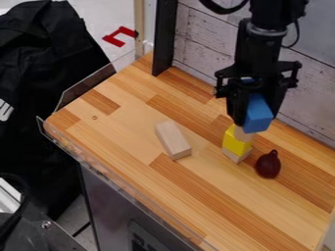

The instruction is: Put the blue rectangular block on top of the cylinder

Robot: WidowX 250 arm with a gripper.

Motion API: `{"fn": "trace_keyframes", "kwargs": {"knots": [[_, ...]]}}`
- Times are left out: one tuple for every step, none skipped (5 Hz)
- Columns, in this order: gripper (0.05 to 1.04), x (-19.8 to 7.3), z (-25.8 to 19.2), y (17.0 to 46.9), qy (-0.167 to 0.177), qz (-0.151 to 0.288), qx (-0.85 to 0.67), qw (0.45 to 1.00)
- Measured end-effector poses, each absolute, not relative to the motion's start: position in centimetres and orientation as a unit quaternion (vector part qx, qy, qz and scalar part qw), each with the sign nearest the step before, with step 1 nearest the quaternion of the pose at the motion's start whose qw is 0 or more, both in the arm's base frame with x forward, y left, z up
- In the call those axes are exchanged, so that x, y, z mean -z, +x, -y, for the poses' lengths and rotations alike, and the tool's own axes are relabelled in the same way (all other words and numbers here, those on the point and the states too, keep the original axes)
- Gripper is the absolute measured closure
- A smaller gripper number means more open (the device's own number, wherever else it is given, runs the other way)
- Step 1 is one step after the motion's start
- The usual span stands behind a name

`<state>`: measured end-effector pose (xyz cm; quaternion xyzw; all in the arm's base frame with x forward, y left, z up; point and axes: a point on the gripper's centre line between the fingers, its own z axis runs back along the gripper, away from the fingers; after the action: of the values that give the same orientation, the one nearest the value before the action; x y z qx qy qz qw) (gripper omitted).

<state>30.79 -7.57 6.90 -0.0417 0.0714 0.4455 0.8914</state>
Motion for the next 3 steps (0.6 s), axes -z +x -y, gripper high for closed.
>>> {"fn": "trace_keyframes", "kwargs": {"knots": [[0.155,-6.93,7.67,30.75,-0.049,-0.078,-0.434,0.896],[0.079,-6.73,7.64,30.85,-0.047,-0.083,-0.430,0.898],[0.084,-6.75,7.63,30.93,-0.047,-0.082,-0.427,0.899]]}}
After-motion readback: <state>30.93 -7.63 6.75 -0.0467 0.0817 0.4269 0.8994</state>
